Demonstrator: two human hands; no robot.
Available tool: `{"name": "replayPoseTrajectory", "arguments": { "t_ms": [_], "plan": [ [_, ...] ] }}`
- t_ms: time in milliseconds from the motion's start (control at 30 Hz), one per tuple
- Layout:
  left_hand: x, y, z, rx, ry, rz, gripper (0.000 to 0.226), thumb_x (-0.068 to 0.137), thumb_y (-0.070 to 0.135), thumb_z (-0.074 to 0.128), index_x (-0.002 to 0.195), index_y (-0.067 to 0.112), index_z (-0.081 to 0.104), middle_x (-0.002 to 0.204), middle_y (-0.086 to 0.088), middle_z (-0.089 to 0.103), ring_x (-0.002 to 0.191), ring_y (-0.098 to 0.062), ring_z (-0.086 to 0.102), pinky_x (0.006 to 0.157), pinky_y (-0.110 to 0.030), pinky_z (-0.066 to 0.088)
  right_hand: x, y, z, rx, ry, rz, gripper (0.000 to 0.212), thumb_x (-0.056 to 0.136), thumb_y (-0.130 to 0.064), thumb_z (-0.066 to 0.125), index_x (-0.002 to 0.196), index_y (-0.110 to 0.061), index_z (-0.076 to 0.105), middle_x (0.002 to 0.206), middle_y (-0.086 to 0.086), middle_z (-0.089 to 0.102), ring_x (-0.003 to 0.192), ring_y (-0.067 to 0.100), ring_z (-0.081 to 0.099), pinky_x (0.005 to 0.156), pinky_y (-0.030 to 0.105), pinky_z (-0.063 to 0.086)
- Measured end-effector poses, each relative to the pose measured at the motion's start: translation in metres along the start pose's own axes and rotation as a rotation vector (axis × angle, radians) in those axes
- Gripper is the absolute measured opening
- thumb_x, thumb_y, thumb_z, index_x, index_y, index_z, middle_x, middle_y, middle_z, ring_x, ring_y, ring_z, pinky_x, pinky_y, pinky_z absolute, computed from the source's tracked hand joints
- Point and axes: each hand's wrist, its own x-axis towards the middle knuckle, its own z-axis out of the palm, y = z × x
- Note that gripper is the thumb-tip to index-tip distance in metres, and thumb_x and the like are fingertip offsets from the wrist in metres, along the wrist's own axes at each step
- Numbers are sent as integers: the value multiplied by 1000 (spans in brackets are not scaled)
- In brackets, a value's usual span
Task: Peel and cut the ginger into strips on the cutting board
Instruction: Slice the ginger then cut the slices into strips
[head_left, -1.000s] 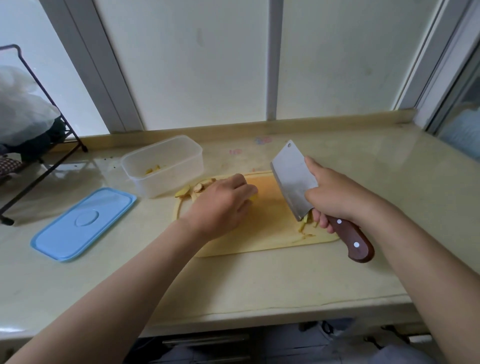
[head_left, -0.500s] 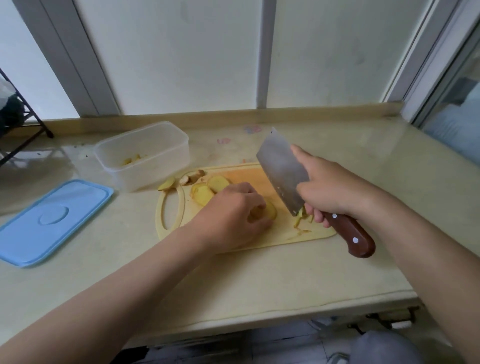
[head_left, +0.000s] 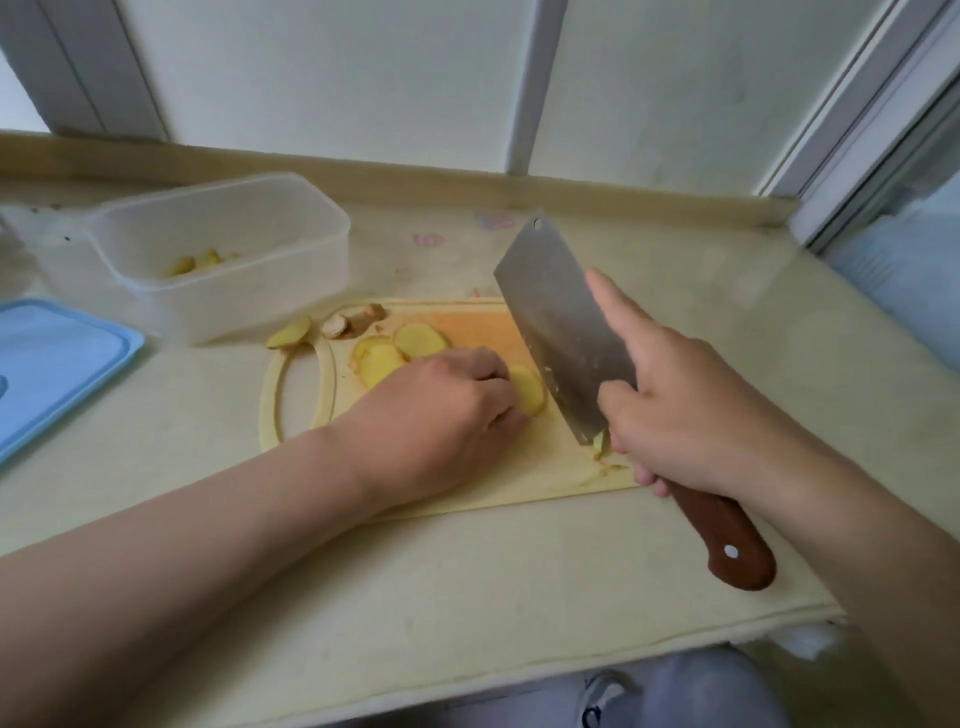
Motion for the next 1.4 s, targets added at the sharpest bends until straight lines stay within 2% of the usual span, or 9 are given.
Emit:
{"name": "replayPoseTrajectory", "arguments": {
  "t_ms": [100,233,500,700,833,933,1033,1133,1400],
  "plan": [
    [-5,3,1,55,-2,50,39,102,33,43,91,6,70,95,-12,67,81,-34,62,73,-42,52,-5,0,2,-16,26,-15,92,97,-9,42,152,-73,4,66,8,69,48,26,67,46,38,60],
    [-6,2,3,61,34,72,40,102,31,43,81,8,68,90,-13,63,74,-35,57,70,-44,51,-6,-2,2,-42,24,-9,91,99,-11,42,148,-77,4,67,10,70,46,26,66,45,38,60],
    [-9,0,7,31,60,90,44,103,30,40,80,7,71,89,-11,62,74,-33,56,70,-43,51,-11,-5,-7,-132,-85,43,90,102,-17,42,140,-84,-2,68,6,70,46,20,66,46,35,60],
    [-9,-1,9,14,75,101,43,102,28,42,76,8,70,86,-10,61,71,-31,56,68,-43,51,-9,-15,-4,-256,-83,15,92,101,-17,43,138,-85,-8,68,16,65,54,33,64,51,52,59],
    [-7,-3,9,14,81,120,40,101,27,45,75,8,68,83,-9,59,69,-32,54,66,-43,51,26,-25,-4,-283,-153,2,93,99,-13,42,152,-70,-8,53,3,67,39,20,64,41,34,55],
    [-10,-2,7,13,72,121,41,102,28,43,79,8,70,85,-10,60,68,-33,54,65,-43,52,43,-30,1,-246,-84,-46,93,96,-9,43,160,-59,-3,56,7,68,40,18,65,41,32,55],
    [-11,-2,6,17,74,115,40,101,28,42,81,9,72,86,-10,61,68,-31,56,65,-43,52,26,-18,10,-135,48,-69,92,99,-10,44,157,-64,-3,67,13,69,46,28,67,44,43,60],
    [-10,-2,6,16,99,132,35,98,25,47,75,10,70,83,-10,60,66,-31,55,62,-42,52,2,-5,13,-104,105,-65,92,103,-13,45,152,-72,-6,66,18,68,51,35,66,49,52,59],
    [-10,-4,10,-17,115,129,41,99,26,43,74,8,70,82,-10,60,65,-32,55,63,-43,52,5,-15,-4,-206,-77,2,90,102,-13,42,149,-76,-2,67,9,69,46,23,67,44,34,58]
  ]
}}
